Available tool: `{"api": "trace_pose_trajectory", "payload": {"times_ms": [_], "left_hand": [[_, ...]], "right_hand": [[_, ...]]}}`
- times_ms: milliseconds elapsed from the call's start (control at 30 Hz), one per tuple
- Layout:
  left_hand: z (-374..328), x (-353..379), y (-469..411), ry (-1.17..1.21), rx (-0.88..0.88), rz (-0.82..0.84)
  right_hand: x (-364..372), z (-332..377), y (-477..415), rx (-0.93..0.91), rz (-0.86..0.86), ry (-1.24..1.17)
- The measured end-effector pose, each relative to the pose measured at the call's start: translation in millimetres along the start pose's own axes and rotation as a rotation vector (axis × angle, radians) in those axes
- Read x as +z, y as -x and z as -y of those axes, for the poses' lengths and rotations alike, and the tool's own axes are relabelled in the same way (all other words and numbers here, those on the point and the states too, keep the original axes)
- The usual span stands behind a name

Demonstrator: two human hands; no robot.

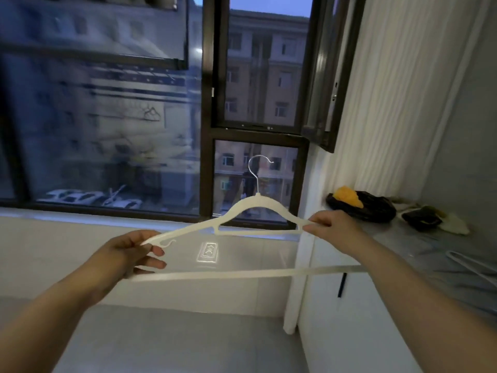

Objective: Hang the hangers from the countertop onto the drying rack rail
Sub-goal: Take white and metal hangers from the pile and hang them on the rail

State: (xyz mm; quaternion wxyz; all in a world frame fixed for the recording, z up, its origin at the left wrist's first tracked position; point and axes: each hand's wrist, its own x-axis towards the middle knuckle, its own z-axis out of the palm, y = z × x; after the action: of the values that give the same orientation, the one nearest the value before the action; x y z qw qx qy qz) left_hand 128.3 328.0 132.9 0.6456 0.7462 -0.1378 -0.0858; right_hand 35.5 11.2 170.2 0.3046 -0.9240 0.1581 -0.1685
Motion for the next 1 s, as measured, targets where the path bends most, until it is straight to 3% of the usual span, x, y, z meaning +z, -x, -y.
{"api": "trace_pose_trajectory", "payload": {"times_ms": [233,367,467,567,767,1000], "left_hand": [[-5,-147,20,-0.530,0.097,-0.112],[-11,-235,34,-0.976,0.134,-0.326],[-10,-299,43,-1.169,0.142,-0.517],[-7,-368,54,-1.210,0.093,-0.579],[1,-482,90,-0.815,-0.081,-0.408],[3,-562,96,-0.669,-0.100,-0.671]], "right_hand": [[98,137,-18,-0.216,0.130,-0.093],[176,241,-25,-0.362,0.218,-0.134],[235,322,-25,-0.443,0.256,-0.181],[286,388,-22,-0.513,0.281,-0.230],[361,492,-17,-0.641,0.374,-0.253],[425,591,-29,-0.787,0.478,-0.268]]}}
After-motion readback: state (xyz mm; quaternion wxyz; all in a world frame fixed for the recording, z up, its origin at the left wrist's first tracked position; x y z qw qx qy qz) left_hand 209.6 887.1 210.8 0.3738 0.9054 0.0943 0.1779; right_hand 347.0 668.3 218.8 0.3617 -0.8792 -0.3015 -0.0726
